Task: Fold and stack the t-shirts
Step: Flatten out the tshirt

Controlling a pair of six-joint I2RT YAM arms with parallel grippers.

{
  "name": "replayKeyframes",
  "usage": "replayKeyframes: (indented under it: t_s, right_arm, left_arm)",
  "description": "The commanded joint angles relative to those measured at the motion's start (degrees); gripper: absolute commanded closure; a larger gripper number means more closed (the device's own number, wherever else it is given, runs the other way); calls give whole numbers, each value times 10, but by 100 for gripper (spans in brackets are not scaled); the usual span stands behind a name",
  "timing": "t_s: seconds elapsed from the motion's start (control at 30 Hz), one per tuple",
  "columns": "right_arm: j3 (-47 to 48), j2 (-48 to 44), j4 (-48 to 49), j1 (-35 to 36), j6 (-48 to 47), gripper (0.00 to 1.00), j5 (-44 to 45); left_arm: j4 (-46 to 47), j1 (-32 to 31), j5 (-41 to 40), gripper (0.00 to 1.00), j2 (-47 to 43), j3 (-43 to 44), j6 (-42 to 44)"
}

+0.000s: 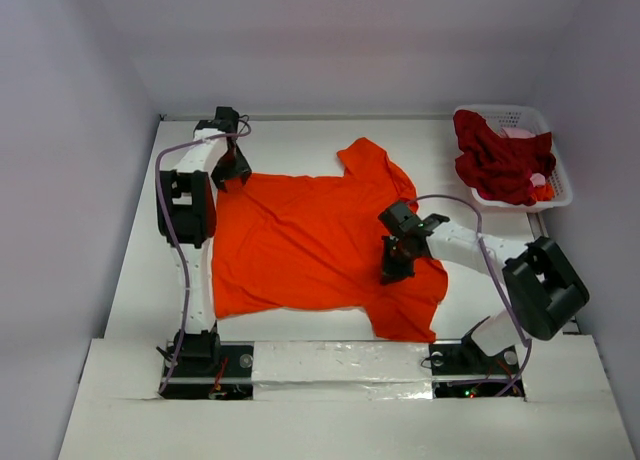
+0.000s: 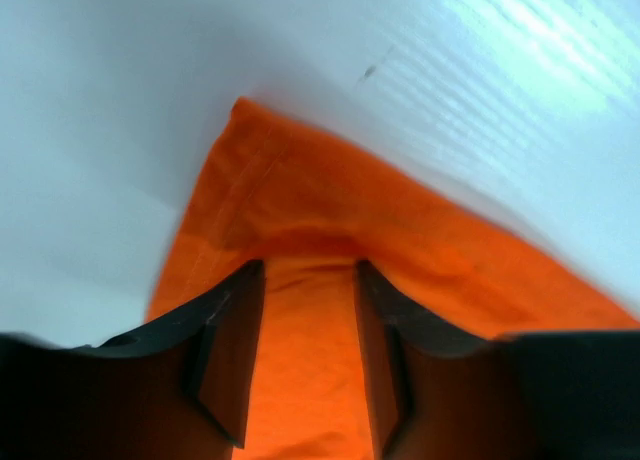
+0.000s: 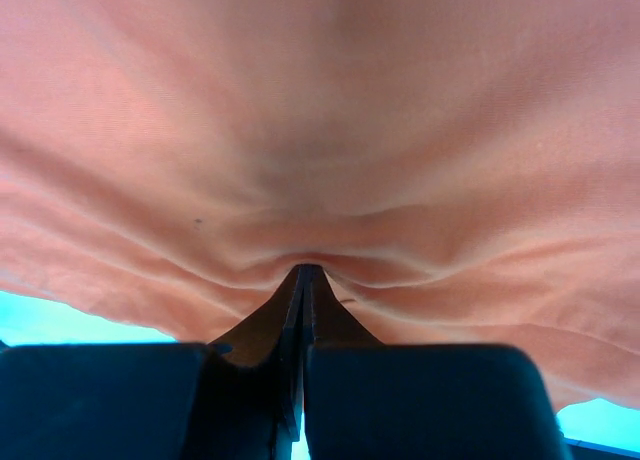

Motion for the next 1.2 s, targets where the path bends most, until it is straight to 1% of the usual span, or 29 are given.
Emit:
replayKeyframes:
  t_s: [0.0, 0.03, 0.07, 0.1, 0.17, 0.2, 0.23, 0.3, 0.33, 0.37, 0.4, 0.43, 0.47, 0.5, 0.53, 0.57, 0.6, 0.63, 0.67, 0.7, 0.73, 0.77, 0.83, 0.87, 0.93, 1.1, 1.17]
  right_arm:
    - [35, -40, -11, 6, -2, 100, 32]
    - [44, -49, -14, 6, -2, 98, 35]
    - [50, -57, -16, 6, -6, 93, 39]
    - [58, -72, -25, 6, -9, 82, 48]
    - [85, -87, -33, 6, -19, 69, 55]
    - [97, -100, -46, 6, -22, 54, 61]
    - [110, -108, -54, 6, -26, 48, 77]
    - [172, -121, -83, 6, -45, 36, 100]
    - [201, -127, -91, 6, -67, 34, 131]
    - [230, -123, -98, 0, -84, 33, 146]
    - [291, -113, -106, -9, -102, 33, 162]
    - [324, -76, -112, -23, -117, 33, 190]
    - [359, -50, -119, -65, -142, 37, 198]
    - [422, -23, -124, -88, -152, 46, 200]
    - [452, 32, -121, -110, -169, 49, 191]
    - [481, 59, -120, -148, -176, 54, 187]
    - [510, 84, -113, -164, -183, 55, 180]
    - [578, 112, -118, -181, -189, 56, 159]
    - [616, 171, -128, -196, -188, 57, 147]
    - [650, 200, -140, -224, -190, 57, 129]
    - [716, 229, -146, -236, -195, 57, 80]
    - [749, 258, -156, -244, -203, 57, 71]
    - [822, 348, -172, -265, -210, 53, 8]
    - [829, 348, -172, -265, -208, 53, -8]
    - [846, 385, -171, -272, -205, 48, -23]
    - [924, 453, -197, -272, -197, 42, -31]
    - [929, 477, -198, -272, -196, 41, -62]
  left_arm:
    - [2, 5, -20, 47, -101, -19, -3]
    - [5, 5, -24, 40, -114, -23, -4]
    - [6, 5, -24, 34, -141, -26, -3]
    - [6, 5, -25, 26, -154, -24, 1]
    - [2, 5, -25, 16, -178, -13, 6]
    - [2, 5, -23, 6, -203, -12, 8]
    - [7, 5, -17, 2, -217, -12, 10]
    - [21, 5, -4, 1, -266, -30, 10]
    - [53, 5, 11, 1, -285, -44, 14]
    - [73, 10, 23, 1, -317, -80, 17]
    - [93, 10, 32, 1, -329, -99, 19]
    - [129, 16, 54, 1, -334, -116, 21]
    - [146, 22, 68, 1, -337, -150, 23]
    - [164, 22, 74, 1, -330, -164, 24]
    - [182, 28, 84, 1, -321, -181, 23]
    - [190, 34, 98, 2, -302, -187, 18]
    - [202, 34, 105, 5, -295, -196, 18]
    - [231, 40, 111, 5, -290, -205, 16]
    - [245, 40, 118, 6, -286, -223, 13]
    - [260, 46, 121, 8, -281, -230, 11]
    - [269, 53, 125, 8, -276, -232, 10]
    - [271, 53, 125, 8, -271, -228, 9]
    - [274, 58, 142, 9, -248, -213, 11]
    - [275, 58, 147, 9, -244, -207, 13]
    - [272, 58, 147, 10, -236, -198, 13]
    - [253, 58, 136, 12, -224, -178, 19]
    - [254, 58, 125, 12, -228, -184, 24]
